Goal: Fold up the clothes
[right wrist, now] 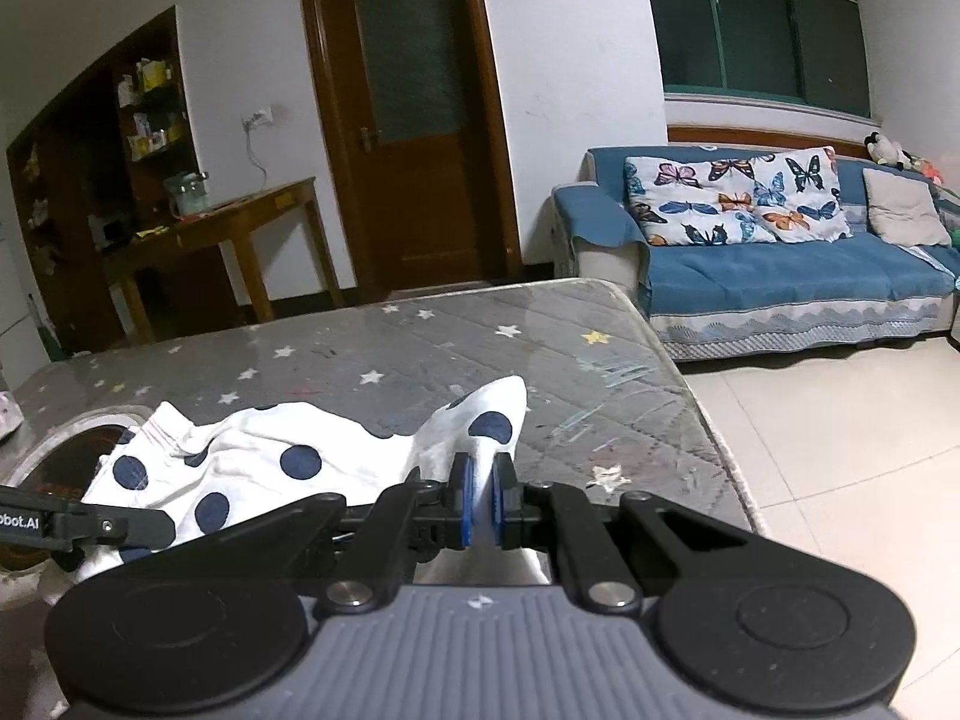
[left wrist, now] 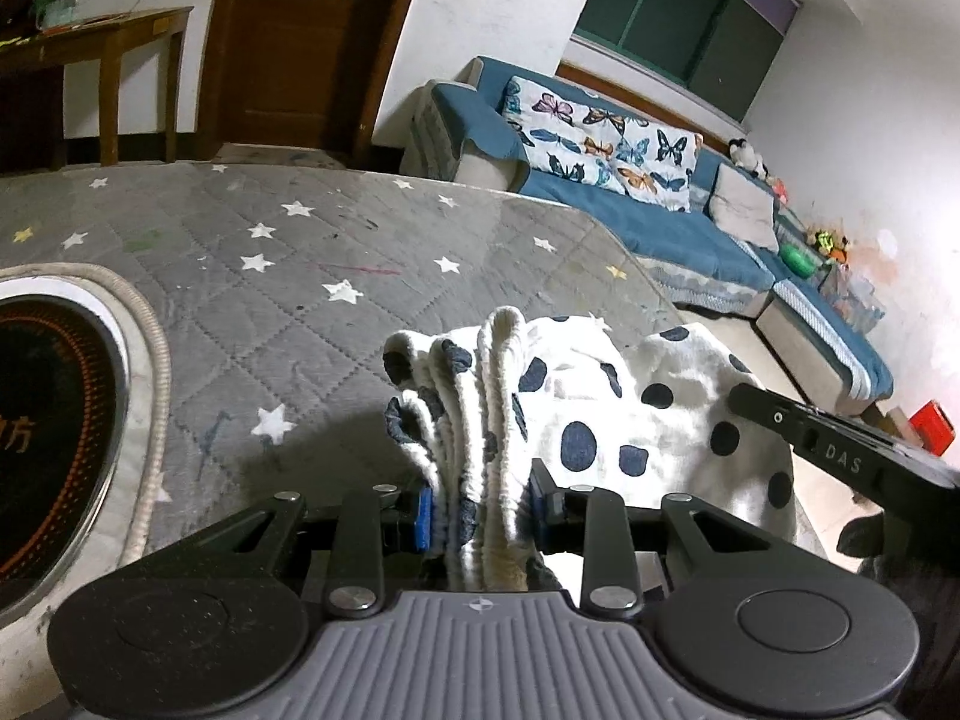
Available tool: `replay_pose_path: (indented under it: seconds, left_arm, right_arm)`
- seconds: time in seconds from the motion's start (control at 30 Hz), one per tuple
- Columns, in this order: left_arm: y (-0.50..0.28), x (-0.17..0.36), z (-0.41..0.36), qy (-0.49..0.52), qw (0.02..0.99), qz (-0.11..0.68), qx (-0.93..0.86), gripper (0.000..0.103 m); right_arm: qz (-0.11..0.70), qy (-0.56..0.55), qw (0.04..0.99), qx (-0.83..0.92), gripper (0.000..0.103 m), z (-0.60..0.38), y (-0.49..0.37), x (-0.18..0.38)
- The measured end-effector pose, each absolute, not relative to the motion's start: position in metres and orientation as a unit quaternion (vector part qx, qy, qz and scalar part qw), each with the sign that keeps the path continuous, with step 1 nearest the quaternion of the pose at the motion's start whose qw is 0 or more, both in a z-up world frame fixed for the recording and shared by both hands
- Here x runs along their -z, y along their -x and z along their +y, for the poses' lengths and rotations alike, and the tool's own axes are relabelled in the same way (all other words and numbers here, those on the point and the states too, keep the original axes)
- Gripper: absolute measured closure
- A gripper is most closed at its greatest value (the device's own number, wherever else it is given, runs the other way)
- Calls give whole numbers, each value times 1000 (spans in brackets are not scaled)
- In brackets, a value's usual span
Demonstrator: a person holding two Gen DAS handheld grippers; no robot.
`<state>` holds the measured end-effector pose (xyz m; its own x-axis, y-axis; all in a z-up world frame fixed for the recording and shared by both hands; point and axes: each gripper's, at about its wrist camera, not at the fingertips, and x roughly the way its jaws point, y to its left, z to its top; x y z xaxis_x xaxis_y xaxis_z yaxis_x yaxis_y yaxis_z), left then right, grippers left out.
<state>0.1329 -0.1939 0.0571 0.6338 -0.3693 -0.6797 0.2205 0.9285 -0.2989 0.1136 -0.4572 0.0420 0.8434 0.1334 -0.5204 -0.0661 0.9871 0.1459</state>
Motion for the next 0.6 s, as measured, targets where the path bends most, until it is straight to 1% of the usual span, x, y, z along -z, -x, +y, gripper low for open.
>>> replay_pose_path:
  seconds: [0.23, 0.37, 0.4, 0.43, 0.47, 0.6]
  left_arm:
    - [-138, -52, -201, 78, 899, 402, 156, 70]
    - [-139, -49, -204, 69, 899, 406, 150, 68]
    - [-139, -49, -205, 67, 899, 407, 149, 68]
    - [-139, -48, -206, 65, 899, 408, 147, 67]
    - [-140, -49, -206, 63, 899, 409, 145, 63]
    - [-141, -47, -205, 56, 900, 410, 138, 54]
  right_arm:
    - [290, -59, 954, -44, 97, -463, -128, -29]
    - [304, -64, 950, -38, 96, -468, -135, -19]
    - [308, -66, 949, -36, 94, -469, -137, -16]
    - [311, -67, 948, -34, 89, -470, -137, -15]
    - [314, -68, 947, -31, 88, -471, -138, -13]
    - [308, -78, 948, -29, 87, -476, -130, -15]
